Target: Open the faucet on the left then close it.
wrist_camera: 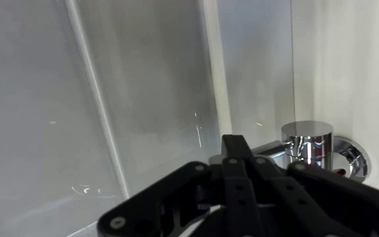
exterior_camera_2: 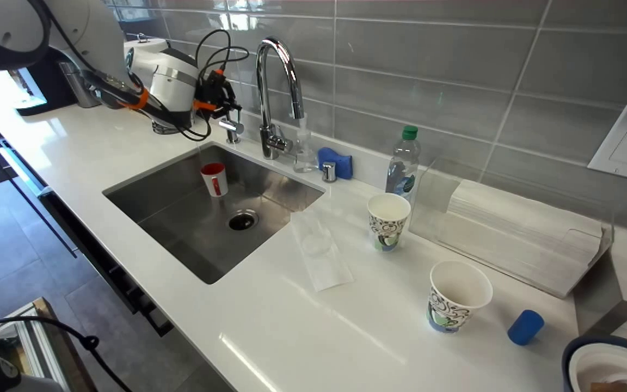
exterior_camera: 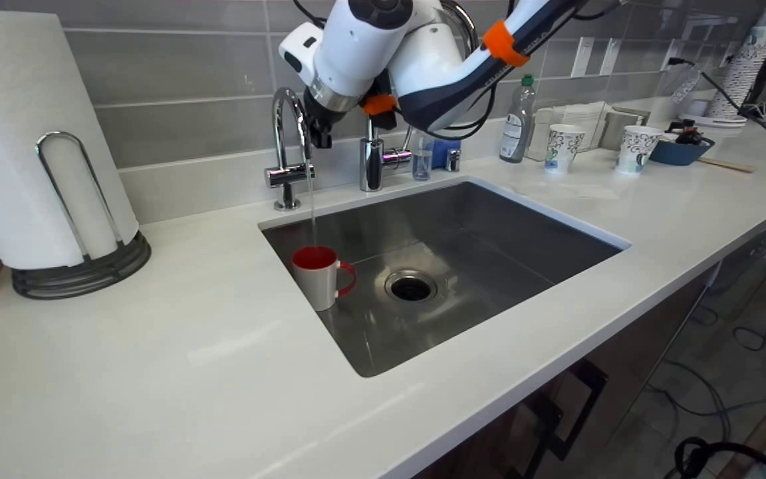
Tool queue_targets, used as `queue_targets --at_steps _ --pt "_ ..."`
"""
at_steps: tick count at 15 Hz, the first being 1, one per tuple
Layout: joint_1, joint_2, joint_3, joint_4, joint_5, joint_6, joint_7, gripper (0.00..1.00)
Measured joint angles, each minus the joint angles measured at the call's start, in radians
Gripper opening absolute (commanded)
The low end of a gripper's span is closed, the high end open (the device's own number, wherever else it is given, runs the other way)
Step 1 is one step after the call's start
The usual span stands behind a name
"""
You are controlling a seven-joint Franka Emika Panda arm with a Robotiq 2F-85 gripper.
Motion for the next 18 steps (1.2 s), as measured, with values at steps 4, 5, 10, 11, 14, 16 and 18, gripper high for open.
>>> queue_targets --at_steps 4,5,10,11,14,16,18 --pt "-0.104 -0.111 0.124 -0.118 0.189 -0.004 -0.208 0.0" --pt "-0.145 -0.14 0.179 -0.152 0.257 -0.006 -0.268 0.0" --pt "-0.288 -0.274 0.387 -0.282 0.645 -0.159 -0.497 0.0" --pt "-0.29 -0.302 0.39 -0.294 0.705 -0.217 -0.508 0.26" --pt "-0.285 -0.392 0.372 -0.322 0.797 -0.386 -0.484 0.39" --pt "-0.285 -0.458 0.358 -0.345 0.858 -0.46 -0.443 0.53" --pt "-0.285 -0.524 0.35 -0.371 0.91 -0.507 -0.382 0.67"
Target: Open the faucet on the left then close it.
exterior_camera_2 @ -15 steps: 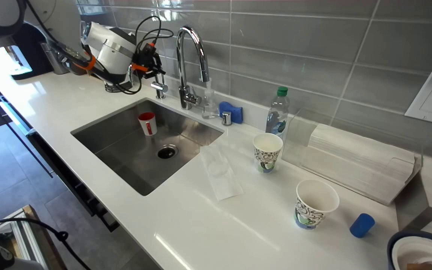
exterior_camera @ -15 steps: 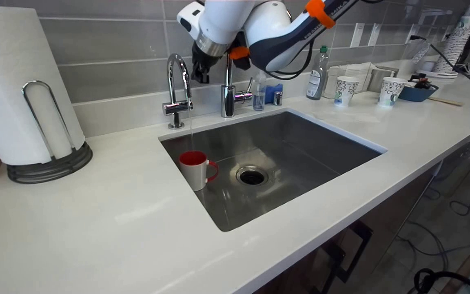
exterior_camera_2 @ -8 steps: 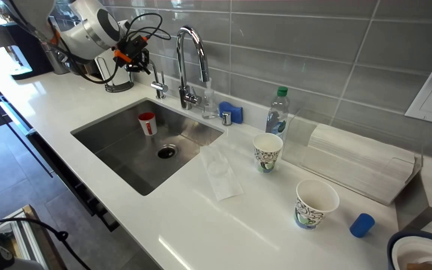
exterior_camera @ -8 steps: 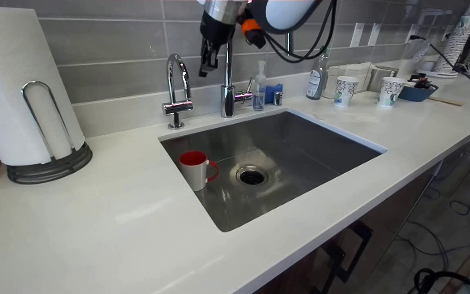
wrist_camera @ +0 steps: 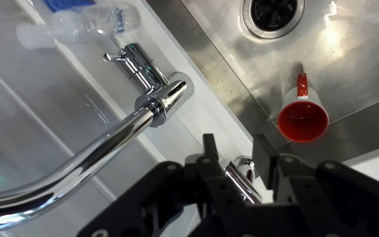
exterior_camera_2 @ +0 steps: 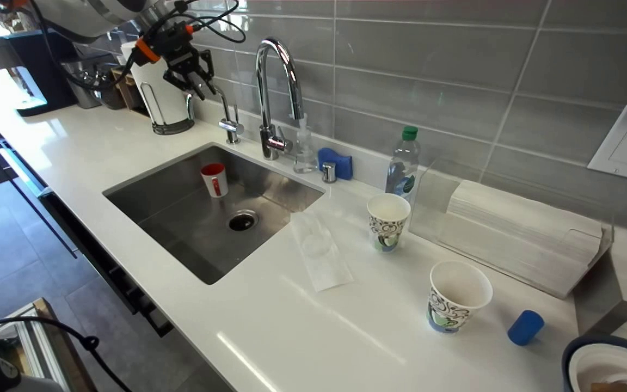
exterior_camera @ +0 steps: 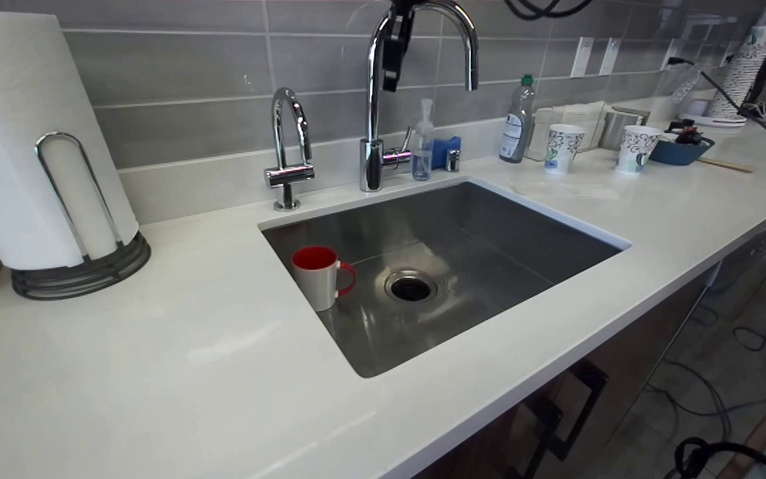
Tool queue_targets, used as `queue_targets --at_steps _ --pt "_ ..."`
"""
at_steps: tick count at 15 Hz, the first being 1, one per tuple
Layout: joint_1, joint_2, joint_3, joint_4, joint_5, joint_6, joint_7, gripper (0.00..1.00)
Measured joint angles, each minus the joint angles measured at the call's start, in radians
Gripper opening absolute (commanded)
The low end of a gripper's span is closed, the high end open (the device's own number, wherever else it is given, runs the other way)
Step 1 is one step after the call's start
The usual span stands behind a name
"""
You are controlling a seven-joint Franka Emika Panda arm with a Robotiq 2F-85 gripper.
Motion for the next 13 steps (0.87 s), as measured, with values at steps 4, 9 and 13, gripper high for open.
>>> queue_targets --at_steps 4,9,13 --pt "-0.001 -0.145 -0.012 -0.078 0.061 -0.071 0.155 0.96" --pt "-0.008 -0.319 -0.023 -0.222 0.204 -0.038 0.296 1.0" --pt "-0.011 -0.385 -0.029 -0.286 0.25 -0.005 0.309 1.0"
